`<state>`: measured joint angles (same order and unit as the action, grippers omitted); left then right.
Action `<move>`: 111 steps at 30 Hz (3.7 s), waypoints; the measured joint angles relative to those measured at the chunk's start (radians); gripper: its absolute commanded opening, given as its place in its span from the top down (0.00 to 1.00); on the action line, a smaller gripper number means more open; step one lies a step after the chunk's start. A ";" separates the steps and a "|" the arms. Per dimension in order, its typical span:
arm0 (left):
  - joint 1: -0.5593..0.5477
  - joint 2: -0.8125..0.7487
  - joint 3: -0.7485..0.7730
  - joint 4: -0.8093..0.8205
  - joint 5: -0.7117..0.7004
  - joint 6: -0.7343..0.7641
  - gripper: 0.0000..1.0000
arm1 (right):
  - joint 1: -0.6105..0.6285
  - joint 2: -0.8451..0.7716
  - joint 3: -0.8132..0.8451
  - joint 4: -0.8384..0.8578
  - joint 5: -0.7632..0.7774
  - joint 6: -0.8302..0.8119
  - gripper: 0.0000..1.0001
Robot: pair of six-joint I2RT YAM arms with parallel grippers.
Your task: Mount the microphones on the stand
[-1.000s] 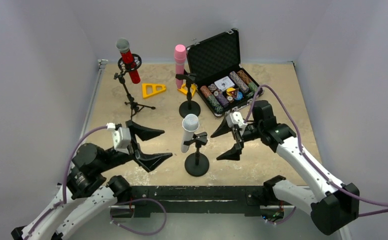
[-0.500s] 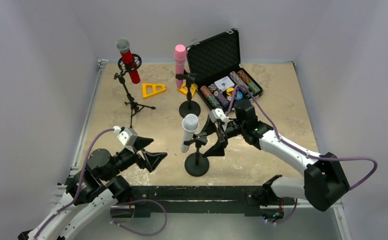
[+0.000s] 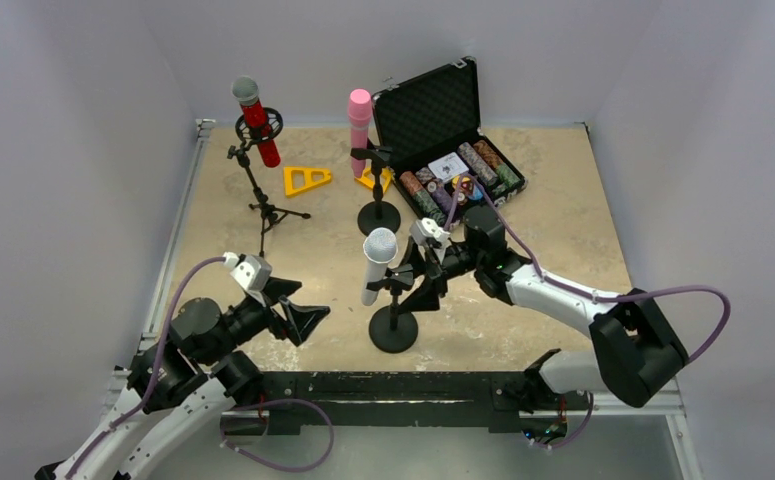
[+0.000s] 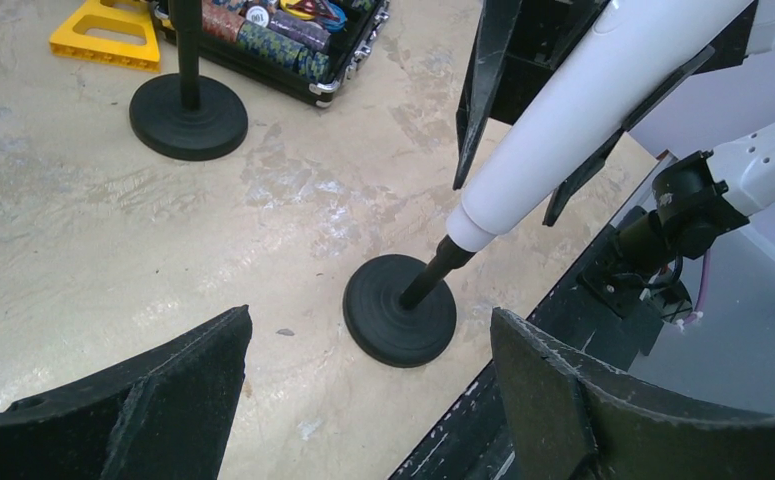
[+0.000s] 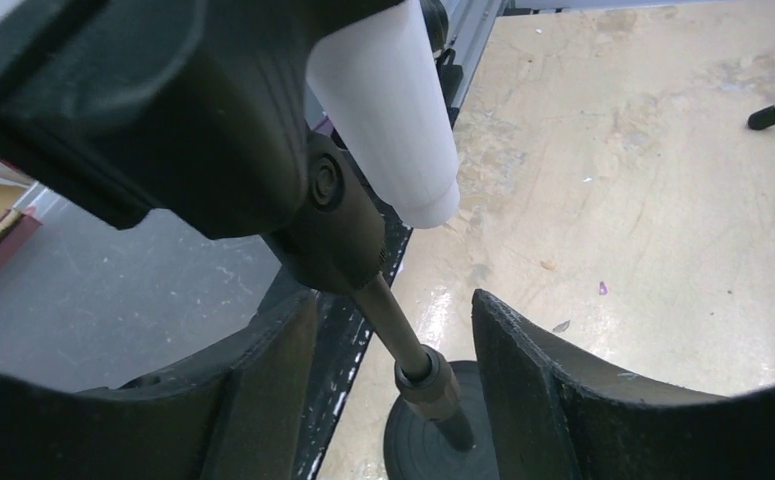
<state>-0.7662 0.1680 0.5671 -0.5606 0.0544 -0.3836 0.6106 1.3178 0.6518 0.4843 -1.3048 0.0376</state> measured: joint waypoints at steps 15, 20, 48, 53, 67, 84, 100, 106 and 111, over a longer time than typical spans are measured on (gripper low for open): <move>0.000 -0.017 0.044 -0.069 -0.003 -0.021 0.08 | -0.008 -0.011 0.072 -0.209 -0.019 -0.176 1.00; 0.000 -0.018 0.065 -0.098 -0.009 -0.020 0.08 | -0.119 -0.073 0.114 -0.406 -0.013 -0.286 1.00; 0.000 -0.018 0.086 -0.123 -0.006 0.010 0.07 | -0.890 -0.106 0.221 -0.476 0.299 -0.404 1.00; 0.000 -0.018 0.086 -0.122 -0.006 0.013 0.07 | -0.995 -0.043 0.220 -0.386 0.327 -0.396 1.00; 0.000 -0.018 0.086 -0.123 -0.006 0.036 0.07 | -1.050 0.002 0.158 -0.306 0.279 -0.406 0.91; 0.000 -0.019 0.117 -0.126 0.006 0.061 0.07 | -1.144 -0.068 0.164 -0.577 0.209 -0.599 0.57; 0.000 0.021 0.220 -0.176 -0.010 0.081 0.06 | -1.233 -0.166 0.203 -0.847 0.240 -0.686 0.31; 0.000 0.021 0.234 -0.214 -0.016 0.081 0.03 | -1.250 -0.201 0.222 -0.982 0.254 -0.771 0.29; 0.000 0.021 0.245 -0.238 -0.033 0.081 0.02 | -1.272 -0.227 0.247 -1.123 0.291 -0.886 0.28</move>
<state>-0.7662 0.1890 0.8120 -0.7982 0.0212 -0.3023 -0.6617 1.0908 0.8986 -0.6384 -1.0134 -0.8486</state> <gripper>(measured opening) 0.974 0.716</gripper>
